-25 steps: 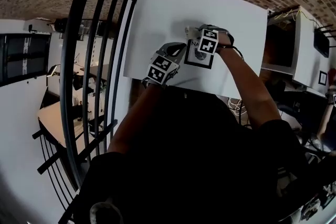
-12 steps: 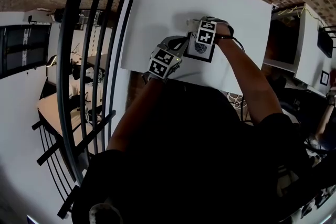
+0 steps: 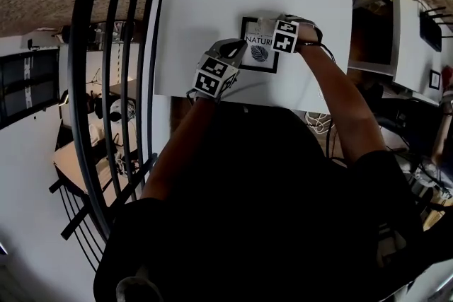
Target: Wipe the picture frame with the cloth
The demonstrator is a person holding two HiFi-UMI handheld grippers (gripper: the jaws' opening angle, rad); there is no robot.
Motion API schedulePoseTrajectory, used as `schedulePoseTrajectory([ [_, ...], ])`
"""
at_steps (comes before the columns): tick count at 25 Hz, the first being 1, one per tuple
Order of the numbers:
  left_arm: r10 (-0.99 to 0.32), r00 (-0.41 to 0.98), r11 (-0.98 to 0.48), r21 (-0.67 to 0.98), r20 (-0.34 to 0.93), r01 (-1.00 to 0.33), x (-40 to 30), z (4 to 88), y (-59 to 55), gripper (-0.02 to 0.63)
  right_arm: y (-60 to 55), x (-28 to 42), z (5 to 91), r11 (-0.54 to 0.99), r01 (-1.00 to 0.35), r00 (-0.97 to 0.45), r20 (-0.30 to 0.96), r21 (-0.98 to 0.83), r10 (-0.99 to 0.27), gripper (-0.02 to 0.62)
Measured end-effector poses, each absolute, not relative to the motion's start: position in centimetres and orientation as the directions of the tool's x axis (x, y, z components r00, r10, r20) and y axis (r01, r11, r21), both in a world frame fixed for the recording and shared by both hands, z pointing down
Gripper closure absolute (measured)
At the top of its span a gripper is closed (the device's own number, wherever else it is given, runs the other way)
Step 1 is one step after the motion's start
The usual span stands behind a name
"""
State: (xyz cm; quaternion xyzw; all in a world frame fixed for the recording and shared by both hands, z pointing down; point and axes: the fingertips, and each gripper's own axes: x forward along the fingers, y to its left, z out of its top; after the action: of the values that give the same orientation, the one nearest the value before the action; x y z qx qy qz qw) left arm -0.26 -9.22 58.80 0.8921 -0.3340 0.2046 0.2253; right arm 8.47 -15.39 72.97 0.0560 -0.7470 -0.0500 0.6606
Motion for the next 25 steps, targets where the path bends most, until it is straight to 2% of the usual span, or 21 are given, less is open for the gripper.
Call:
schedulePoseTrajectory([
  [7,-0.495,0.702,-0.685,0.268,0.512,-0.678,-0.1,58.3,-9.7,0.606,-14.5,11.3,72.4,0.988,-0.063,-0.07,0.987,0.139,-0.144,0.468],
  [11,-0.509,0.695,-0.677,0.262,0.508,-0.687,-0.9,57.7,-10.4,0.606,-14.8,8.1,70.6,0.986,-0.049,-0.128,0.978,0.159,-0.164,0.468],
  [19,-0.544,0.66,-0.635,0.259,0.518,-0.728,-3.4,57.9,-10.2,0.606,-13.3,0.4,69.9,0.985,0.059,-0.203,0.968,0.163,-0.148,0.469],
  [25,-0.547,0.646,-0.611,0.274,0.532,-0.743,-4.7,58.4,-9.1,0.606,-11.9,-0.9,72.3,0.985,0.097,-0.163,0.979,0.142,-0.124,0.469],
])
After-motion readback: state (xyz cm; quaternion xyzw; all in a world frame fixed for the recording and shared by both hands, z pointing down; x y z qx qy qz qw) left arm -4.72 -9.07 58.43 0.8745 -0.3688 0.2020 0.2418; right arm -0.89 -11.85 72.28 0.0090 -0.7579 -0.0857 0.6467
